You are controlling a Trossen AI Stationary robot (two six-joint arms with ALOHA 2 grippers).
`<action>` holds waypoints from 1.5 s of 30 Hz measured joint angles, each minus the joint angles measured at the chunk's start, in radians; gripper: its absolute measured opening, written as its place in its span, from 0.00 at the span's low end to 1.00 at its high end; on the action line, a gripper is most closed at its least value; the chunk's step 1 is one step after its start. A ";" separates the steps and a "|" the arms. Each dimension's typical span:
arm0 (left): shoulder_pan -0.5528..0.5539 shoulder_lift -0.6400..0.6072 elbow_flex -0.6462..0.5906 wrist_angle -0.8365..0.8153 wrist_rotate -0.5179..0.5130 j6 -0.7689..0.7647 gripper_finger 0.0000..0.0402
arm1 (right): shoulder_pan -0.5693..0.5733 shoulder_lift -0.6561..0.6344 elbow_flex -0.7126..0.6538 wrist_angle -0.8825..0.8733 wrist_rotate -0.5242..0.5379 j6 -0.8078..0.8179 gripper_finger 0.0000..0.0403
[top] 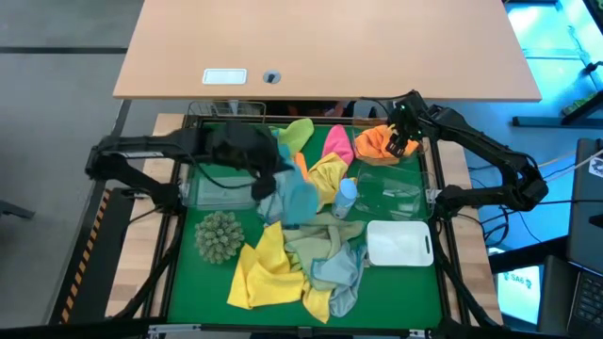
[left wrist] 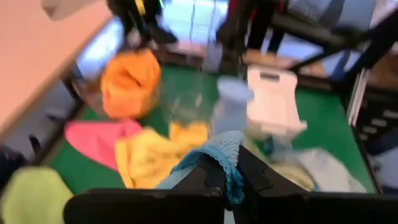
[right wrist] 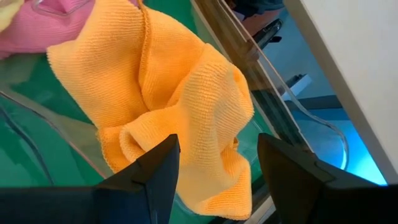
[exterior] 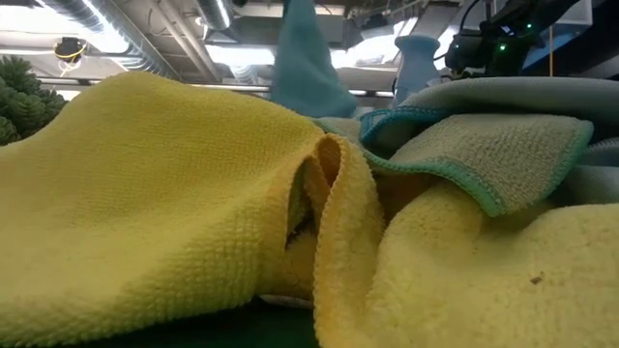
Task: Sort microfiber towel by color & place in baskets
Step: Put the blue microfiber towel into the gold wire basket
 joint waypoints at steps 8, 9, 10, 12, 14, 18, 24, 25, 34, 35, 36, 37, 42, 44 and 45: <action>0.095 -0.040 0.171 -0.033 -0.023 0.088 0.00 | 0.000 0.000 0.000 0.000 -0.003 0.000 0.54; 0.111 -0.043 0.197 -0.052 -0.024 0.101 0.00 | 0.000 0.000 0.000 0.000 -0.004 0.000 0.54; 0.128 -0.044 0.224 -0.055 -0.024 0.108 0.00 | 0.000 0.000 0.000 0.001 -0.004 0.000 0.54; 0.164 -0.051 0.275 -0.086 -0.025 0.119 0.00 | 0.000 0.000 0.000 0.001 -0.006 0.000 0.54; 0.206 -0.054 0.319 -0.121 -0.029 0.133 0.00 | 0.000 0.000 0.000 0.000 -0.008 0.000 0.54; 0.294 -0.060 0.397 -0.178 -0.054 0.142 0.00 | 0.000 0.000 0.000 0.000 -0.014 0.000 0.54; 0.433 -0.077 0.439 -0.255 -0.100 0.164 0.00 | 0.000 0.000 0.000 0.001 -0.017 0.000 0.54; 0.459 -0.080 0.439 -0.273 -0.106 0.165 0.00 | 0.000 0.000 0.000 0.001 -0.017 0.000 0.54; 0.662 -0.068 0.424 -0.459 -0.166 0.210 0.00 | 0.000 0.000 0.000 0.001 -0.018 0.000 0.54; 0.675 -0.065 0.411 -0.473 -0.166 0.210 0.00 | 0.000 0.000 0.000 0.001 -0.018 0.000 0.54; 0.688 -0.065 0.391 -0.481 -0.166 0.210 0.00 | 0.000 0.000 0.000 0.001 -0.018 0.000 0.54; 0.701 -0.065 0.367 -0.485 -0.166 0.210 0.00 | 0.000 0.000 0.000 0.001 -0.018 0.000 0.54; 0.751 -0.064 0.199 -0.485 -0.164 0.210 0.00 | 0.000 0.000 0.000 0.001 -0.018 0.000 0.54; 0.766 -0.064 0.121 -0.481 -0.155 0.209 0.00 | 0.000 0.000 0.000 0.001 -0.018 0.000 0.54; 0.770 -0.063 0.083 -0.477 -0.141 0.209 0.00 | 0.000 0.000 0.000 0.001 -0.018 0.000 0.54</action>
